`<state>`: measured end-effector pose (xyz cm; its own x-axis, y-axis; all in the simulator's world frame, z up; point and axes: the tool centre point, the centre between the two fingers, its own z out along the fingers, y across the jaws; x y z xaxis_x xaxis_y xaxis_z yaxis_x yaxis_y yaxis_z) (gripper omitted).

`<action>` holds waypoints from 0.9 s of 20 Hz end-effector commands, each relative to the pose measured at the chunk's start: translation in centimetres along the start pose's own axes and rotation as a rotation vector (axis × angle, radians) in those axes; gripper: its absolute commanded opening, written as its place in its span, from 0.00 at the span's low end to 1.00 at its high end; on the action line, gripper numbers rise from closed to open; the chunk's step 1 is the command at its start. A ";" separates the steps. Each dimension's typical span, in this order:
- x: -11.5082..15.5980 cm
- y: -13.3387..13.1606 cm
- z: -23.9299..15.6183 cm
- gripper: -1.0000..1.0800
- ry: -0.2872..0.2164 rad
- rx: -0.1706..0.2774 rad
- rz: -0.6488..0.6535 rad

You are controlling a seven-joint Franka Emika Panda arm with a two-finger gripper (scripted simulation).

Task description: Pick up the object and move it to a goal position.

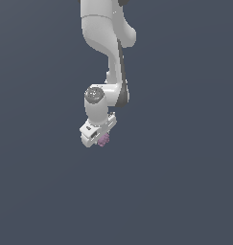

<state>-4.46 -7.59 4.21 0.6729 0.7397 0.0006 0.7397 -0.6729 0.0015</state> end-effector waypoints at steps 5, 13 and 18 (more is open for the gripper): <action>0.1 -0.1 -0.2 0.00 0.000 0.000 0.000; 1.1 -1.5 -2.9 0.00 -0.001 0.000 -0.001; 2.3 -3.3 -6.3 0.00 -0.001 -0.001 -0.001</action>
<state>-5.21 -4.36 9.34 0.6727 0.7399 -0.0011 0.7399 -0.6727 0.0010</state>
